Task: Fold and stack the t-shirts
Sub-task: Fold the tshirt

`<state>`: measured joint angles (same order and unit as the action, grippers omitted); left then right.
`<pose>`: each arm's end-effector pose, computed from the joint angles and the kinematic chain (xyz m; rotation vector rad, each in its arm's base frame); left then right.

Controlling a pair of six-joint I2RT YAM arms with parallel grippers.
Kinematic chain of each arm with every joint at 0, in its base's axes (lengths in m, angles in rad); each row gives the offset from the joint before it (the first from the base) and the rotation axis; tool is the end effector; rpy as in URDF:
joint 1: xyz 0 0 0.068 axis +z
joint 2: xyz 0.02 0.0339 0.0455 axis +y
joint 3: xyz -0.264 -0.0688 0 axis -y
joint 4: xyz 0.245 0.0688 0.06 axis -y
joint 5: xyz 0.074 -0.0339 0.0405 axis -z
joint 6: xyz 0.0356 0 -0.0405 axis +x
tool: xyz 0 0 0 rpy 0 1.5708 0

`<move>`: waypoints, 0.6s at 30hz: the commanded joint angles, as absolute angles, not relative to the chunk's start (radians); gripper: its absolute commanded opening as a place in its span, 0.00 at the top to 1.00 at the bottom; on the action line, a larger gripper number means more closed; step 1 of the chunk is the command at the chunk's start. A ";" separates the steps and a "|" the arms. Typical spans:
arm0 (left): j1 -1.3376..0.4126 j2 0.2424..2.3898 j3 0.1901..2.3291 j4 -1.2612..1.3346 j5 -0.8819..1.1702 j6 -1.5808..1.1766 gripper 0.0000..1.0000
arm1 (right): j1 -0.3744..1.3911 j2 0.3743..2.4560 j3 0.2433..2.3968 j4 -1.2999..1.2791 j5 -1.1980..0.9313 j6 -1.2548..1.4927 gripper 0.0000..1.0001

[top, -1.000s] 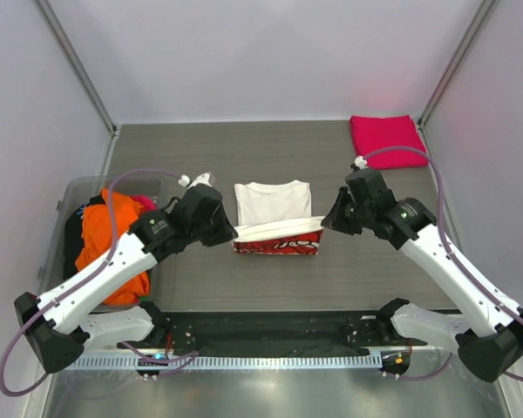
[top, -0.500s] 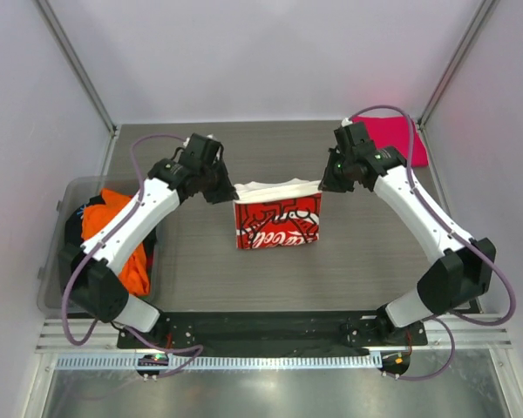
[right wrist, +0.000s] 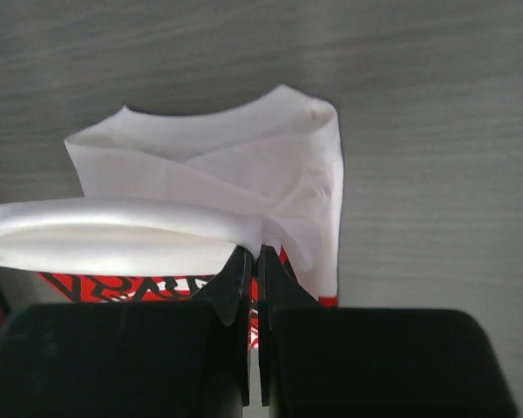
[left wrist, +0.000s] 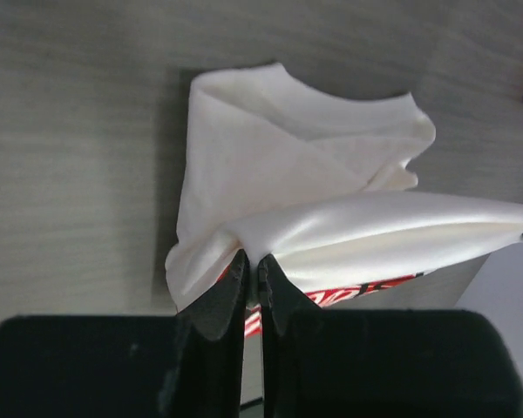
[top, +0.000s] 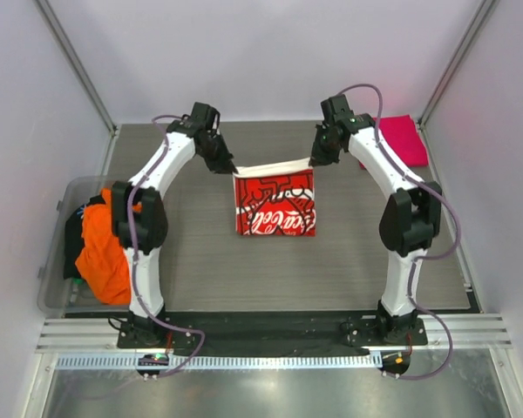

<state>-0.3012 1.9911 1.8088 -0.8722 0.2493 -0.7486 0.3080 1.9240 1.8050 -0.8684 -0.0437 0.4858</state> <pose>0.4110 -0.1369 0.2748 -0.5199 2.6943 -0.6603 0.4017 0.1294 0.3002 0.2136 2.5888 0.3539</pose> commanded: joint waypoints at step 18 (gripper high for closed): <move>-0.278 2.024 1.904 -0.897 0.198 -0.646 0.30 | 0.380 1.859 1.659 -0.648 -0.084 0.549 0.28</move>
